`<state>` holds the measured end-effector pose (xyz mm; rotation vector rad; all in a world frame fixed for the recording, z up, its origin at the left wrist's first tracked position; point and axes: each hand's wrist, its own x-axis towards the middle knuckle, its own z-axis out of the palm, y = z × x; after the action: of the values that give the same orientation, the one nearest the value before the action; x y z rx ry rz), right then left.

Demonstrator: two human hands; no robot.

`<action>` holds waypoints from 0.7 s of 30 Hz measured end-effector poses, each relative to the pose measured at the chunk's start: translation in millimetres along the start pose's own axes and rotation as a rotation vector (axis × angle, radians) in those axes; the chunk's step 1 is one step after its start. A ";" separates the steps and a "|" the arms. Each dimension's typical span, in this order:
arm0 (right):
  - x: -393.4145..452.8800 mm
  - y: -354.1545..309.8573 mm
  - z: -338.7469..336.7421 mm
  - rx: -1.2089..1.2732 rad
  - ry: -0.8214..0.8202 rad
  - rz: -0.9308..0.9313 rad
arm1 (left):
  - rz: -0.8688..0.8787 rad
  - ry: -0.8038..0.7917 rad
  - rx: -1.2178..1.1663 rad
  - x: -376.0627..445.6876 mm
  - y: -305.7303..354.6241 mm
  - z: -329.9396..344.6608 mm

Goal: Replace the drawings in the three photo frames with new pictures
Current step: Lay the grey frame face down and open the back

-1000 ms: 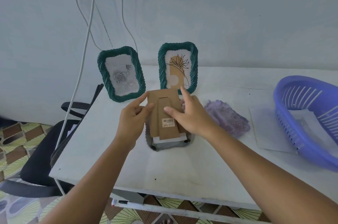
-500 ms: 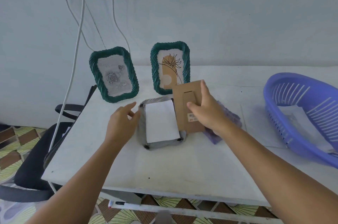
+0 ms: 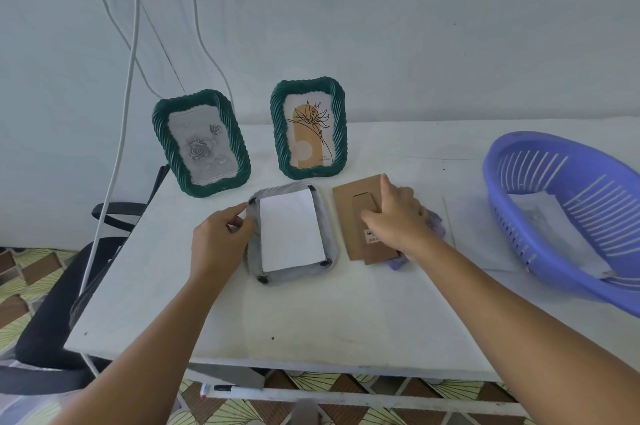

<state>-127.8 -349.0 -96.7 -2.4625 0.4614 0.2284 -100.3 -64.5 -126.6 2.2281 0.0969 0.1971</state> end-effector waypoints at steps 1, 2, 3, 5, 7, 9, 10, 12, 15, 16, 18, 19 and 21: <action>-0.2 0.5 0.1 0.000 -0.006 0.006 | 0.002 0.003 0.005 -0.2 -0.7 0.3; -0.5 1.2 -0.1 -0.001 -0.010 0.007 | 0.004 0.004 0.010 -0.5 -1.3 0.4; -0.3 2.1 -0.2 0.002 -0.016 0.008 | 0.006 0.006 0.013 -0.7 -2.0 0.6; 0.8 3.5 -0.7 0.013 -0.017 0.003 | 0.013 0.010 0.016 -0.3 -3.1 0.4; 1.5 3.3 -0.5 0.007 0.016 -0.018 | 0.016 0.013 0.020 0.7 -4.6 0.4; 0.8 0.8 1.1 -0.008 0.146 -0.082 | 0.015 0.017 0.029 1.4 -5.4 0.5; 0.2 -1.5 2.8 -0.015 0.230 -0.127 | 0.015 0.020 0.036 1.6 -5.7 0.4; -0.8 -10.4 6.8 -0.019 0.341 -0.238 | 0.016 0.022 0.039 1.9 -6.4 0.5; -3.4 -27.3 12.7 -0.036 0.321 -0.373 | 0.011 0.019 0.034 2.1 -7.2 0.8; -4.8 -31.8 15.0 -0.059 0.288 -0.398 | 0.009 0.019 0.030 2.0 -7.4 0.8; -7.7 -39.3 20.3 -0.114 0.201 -0.404 | 0.006 0.018 0.020 1.6 -7.1 0.5; -8.3 -42.5 23.9 -0.129 0.162 -0.388 | 0.003 0.018 0.018 1.7 -7.2 0.4; -7.4 -47.9 32.9 -0.132 0.132 -0.361 | -0.002 0.017 0.016 2.1 -7.8 0.5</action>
<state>-118.3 -291.2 -94.9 -2.6461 0.0503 -0.0557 -98.1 -59.8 -132.9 2.2424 0.1095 0.2146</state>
